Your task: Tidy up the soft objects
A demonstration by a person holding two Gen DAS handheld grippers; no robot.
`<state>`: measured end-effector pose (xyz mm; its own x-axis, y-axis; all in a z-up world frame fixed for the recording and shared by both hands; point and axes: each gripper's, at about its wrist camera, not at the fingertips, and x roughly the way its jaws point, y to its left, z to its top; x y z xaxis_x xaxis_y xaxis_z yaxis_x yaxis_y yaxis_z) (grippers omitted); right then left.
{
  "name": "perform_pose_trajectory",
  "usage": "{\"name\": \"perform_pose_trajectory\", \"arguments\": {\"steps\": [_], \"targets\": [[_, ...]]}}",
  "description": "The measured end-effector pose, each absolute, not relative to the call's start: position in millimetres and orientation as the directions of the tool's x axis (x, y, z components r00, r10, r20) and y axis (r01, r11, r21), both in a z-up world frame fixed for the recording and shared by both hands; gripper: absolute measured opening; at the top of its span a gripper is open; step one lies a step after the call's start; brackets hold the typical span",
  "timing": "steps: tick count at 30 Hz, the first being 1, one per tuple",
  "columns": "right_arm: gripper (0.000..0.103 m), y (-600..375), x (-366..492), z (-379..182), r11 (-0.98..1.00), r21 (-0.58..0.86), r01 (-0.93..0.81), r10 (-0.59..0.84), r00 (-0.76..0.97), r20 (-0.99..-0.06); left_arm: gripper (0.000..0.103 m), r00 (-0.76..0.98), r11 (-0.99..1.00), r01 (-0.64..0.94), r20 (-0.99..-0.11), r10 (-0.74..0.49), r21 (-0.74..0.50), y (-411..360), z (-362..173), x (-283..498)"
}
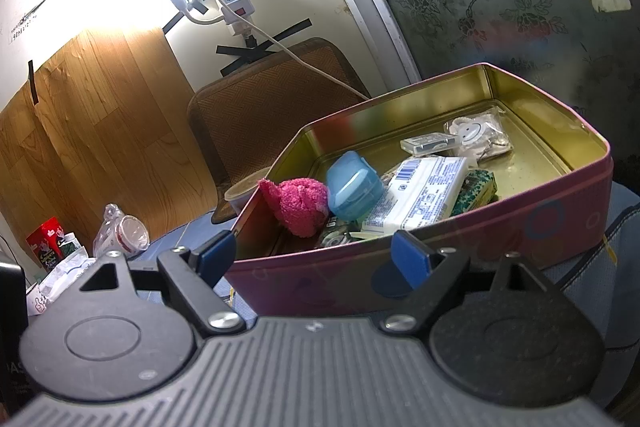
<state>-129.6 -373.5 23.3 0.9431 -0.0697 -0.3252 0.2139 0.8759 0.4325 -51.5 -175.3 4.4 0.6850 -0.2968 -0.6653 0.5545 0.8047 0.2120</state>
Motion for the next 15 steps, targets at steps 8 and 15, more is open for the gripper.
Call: {"name": "perform_pose_trajectory", "arguments": {"steps": [8,15], "targets": [[0.087,-374.0,-129.7,22.7,0.875,0.434,0.214,-0.069,0.943,-0.326,0.103,0.683,0.803,0.557,-0.667,-0.298,0.211,-175.0,3.4,-51.5],[0.087,-373.7,-129.9,22.2,0.875,0.434,0.214,-0.069,0.943,-0.326,0.103,0.680,0.802,0.560,-0.668,-0.301,0.209,-174.7,3.3,-51.3]]}}
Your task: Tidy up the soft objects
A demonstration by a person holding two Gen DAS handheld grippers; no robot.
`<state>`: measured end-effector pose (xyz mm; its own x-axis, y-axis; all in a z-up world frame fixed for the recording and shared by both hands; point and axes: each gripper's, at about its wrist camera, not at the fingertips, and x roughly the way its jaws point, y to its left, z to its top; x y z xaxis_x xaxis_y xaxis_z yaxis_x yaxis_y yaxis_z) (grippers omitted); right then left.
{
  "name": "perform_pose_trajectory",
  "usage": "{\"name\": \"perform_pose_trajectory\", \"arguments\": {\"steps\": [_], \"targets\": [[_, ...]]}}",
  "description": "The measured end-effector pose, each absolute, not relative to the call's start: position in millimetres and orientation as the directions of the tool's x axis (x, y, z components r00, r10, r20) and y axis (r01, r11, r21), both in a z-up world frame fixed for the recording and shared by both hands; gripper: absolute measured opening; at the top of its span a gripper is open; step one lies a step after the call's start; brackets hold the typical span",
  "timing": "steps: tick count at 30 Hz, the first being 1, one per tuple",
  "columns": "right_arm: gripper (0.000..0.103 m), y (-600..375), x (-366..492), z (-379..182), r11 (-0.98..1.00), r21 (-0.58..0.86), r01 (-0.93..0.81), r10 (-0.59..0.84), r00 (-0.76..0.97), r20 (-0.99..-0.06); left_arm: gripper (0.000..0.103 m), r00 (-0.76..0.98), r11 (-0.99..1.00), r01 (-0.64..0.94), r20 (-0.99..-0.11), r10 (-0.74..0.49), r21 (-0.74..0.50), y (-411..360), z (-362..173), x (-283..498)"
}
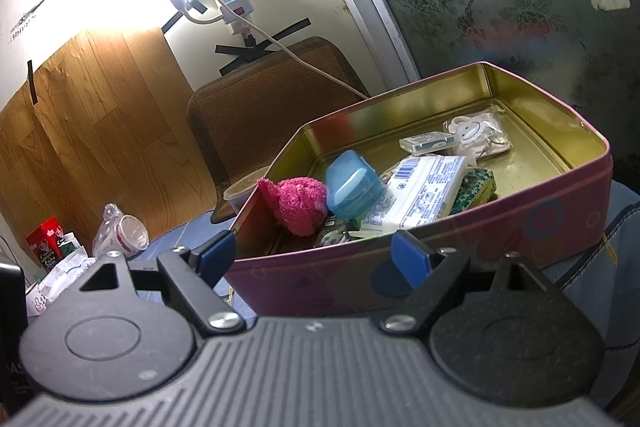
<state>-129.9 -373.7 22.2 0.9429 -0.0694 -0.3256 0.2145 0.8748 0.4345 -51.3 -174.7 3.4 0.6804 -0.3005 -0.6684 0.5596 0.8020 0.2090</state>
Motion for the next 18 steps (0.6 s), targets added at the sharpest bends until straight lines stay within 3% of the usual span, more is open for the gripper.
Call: {"name": "perform_pose_trajectory", "arguments": {"steps": [18], "targets": [[0.087,-373.9,-129.9,22.5,0.875,0.434,0.215,-0.070,0.943,-0.325,0.103,0.677,0.801,0.562,-0.671,-0.303,0.205,-173.8,3.5,-51.6]]}}
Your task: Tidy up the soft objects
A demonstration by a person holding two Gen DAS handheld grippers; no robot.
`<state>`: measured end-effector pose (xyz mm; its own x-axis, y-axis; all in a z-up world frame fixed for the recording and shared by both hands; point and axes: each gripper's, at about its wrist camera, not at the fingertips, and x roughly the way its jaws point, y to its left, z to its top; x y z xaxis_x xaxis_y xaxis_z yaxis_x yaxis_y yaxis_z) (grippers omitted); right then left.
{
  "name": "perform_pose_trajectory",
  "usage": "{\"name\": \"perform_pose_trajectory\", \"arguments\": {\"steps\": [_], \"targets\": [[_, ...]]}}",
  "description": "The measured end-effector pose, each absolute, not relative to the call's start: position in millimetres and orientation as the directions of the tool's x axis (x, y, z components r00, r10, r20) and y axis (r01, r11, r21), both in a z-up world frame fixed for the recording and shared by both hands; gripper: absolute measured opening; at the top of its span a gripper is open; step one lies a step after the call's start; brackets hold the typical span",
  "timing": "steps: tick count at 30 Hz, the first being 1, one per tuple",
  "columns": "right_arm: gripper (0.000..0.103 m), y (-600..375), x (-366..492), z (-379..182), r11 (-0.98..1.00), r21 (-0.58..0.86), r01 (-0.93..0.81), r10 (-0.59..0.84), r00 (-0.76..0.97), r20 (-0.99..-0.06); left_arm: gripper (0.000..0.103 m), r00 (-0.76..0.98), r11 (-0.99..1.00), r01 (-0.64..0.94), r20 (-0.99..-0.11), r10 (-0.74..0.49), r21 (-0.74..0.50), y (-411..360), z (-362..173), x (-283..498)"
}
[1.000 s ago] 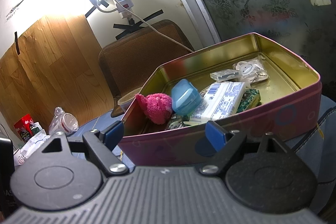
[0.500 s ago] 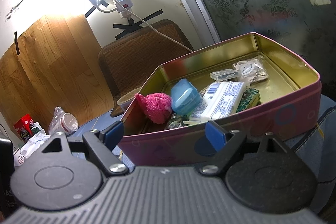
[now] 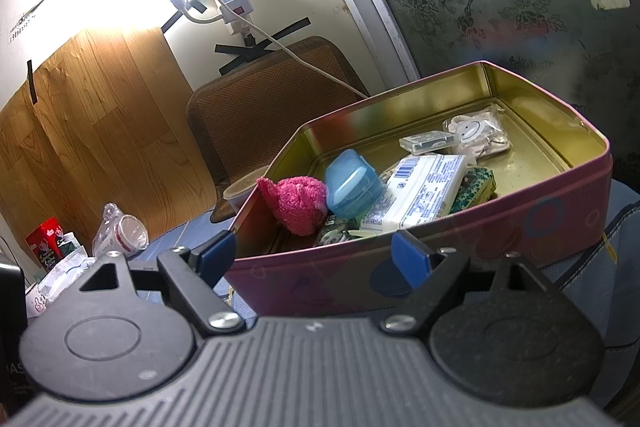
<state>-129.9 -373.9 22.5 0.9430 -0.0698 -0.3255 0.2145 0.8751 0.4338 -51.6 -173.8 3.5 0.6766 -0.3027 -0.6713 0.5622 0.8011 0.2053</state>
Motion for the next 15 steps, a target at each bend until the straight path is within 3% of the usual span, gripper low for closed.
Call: {"name": "perform_pose_trajectory", "arguments": {"steps": [15], "targets": [[0.087,-373.5,-129.4,22.8,0.875,0.433,0.216,-0.071,0.943,-0.326,0.103,0.662,0.794,0.576,-0.680,-0.314,0.195,-171.4,4.4,-49.0]]}}
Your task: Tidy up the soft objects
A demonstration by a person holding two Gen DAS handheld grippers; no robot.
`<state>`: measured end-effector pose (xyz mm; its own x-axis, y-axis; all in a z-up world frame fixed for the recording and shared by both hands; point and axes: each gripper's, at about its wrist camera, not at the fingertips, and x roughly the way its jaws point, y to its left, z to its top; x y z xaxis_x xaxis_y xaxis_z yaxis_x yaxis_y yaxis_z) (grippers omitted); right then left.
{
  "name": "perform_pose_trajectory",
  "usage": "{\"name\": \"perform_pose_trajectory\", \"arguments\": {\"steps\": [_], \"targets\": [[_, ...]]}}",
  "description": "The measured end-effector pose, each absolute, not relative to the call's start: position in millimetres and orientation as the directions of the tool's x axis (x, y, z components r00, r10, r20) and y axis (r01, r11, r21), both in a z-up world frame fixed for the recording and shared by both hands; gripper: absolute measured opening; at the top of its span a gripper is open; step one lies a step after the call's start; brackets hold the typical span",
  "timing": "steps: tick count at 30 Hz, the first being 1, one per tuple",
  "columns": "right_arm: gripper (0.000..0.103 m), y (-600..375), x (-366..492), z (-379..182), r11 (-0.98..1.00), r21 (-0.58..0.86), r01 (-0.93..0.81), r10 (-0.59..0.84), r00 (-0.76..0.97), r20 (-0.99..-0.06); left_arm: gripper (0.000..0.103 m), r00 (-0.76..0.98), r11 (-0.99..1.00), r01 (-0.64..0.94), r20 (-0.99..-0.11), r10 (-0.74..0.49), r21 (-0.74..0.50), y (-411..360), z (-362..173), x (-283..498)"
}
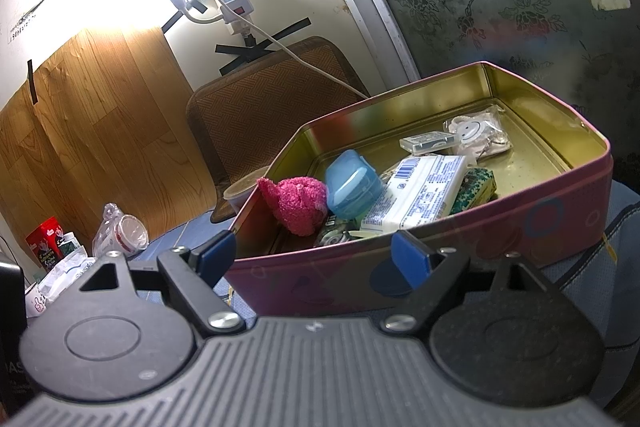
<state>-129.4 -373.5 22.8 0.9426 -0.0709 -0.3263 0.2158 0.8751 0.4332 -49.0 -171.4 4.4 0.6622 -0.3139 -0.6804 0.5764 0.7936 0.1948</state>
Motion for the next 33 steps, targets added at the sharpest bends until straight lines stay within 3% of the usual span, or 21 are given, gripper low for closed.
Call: {"name": "perform_pose_trajectory", "arguments": {"steps": [23,33], "targets": [[0.087,-373.4,-129.1,21.9,0.874,0.434,0.217,-0.071,0.942,-0.327,0.103,0.649,0.791,0.585,-0.689,-0.323,0.180,-170.8,4.2,-49.2],[0.087,-372.8,-129.2,20.7,0.876,0.431,0.218,-0.074,0.942,-0.328,0.103,0.576,0.767,0.636,-0.717,-0.393,0.091,-166.0,3.8,-46.8]]}}
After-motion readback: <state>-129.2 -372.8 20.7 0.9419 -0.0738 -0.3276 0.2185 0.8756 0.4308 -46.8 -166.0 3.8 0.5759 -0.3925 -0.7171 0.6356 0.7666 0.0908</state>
